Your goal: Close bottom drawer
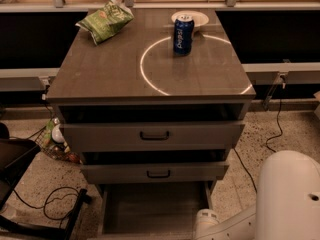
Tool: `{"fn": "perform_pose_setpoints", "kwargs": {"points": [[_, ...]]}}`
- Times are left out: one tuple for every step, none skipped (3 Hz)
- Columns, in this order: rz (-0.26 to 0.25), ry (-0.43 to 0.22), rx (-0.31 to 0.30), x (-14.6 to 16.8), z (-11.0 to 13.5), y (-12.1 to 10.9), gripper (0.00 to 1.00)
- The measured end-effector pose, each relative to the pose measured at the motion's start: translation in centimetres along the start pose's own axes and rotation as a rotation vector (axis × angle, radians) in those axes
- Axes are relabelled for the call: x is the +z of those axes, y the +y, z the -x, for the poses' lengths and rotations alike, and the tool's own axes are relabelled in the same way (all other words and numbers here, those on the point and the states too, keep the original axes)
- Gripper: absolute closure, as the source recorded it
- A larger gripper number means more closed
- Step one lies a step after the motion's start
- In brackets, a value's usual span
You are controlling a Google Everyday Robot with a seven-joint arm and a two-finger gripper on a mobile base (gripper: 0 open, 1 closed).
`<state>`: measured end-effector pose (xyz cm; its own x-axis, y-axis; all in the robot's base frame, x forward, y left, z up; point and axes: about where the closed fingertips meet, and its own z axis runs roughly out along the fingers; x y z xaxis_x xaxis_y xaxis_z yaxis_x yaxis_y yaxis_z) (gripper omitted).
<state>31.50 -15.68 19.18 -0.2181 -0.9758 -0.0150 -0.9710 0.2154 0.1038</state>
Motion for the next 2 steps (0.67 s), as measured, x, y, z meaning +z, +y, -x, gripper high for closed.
{"fn": "perform_pose_setpoints", "kwargs": {"points": [[0.003, -0.002, -0.024, 1.7, 1.6, -0.4, 1.00], [0.007, 0.007, -0.042, 3.5, 3.1, -0.7, 1.00]]}}
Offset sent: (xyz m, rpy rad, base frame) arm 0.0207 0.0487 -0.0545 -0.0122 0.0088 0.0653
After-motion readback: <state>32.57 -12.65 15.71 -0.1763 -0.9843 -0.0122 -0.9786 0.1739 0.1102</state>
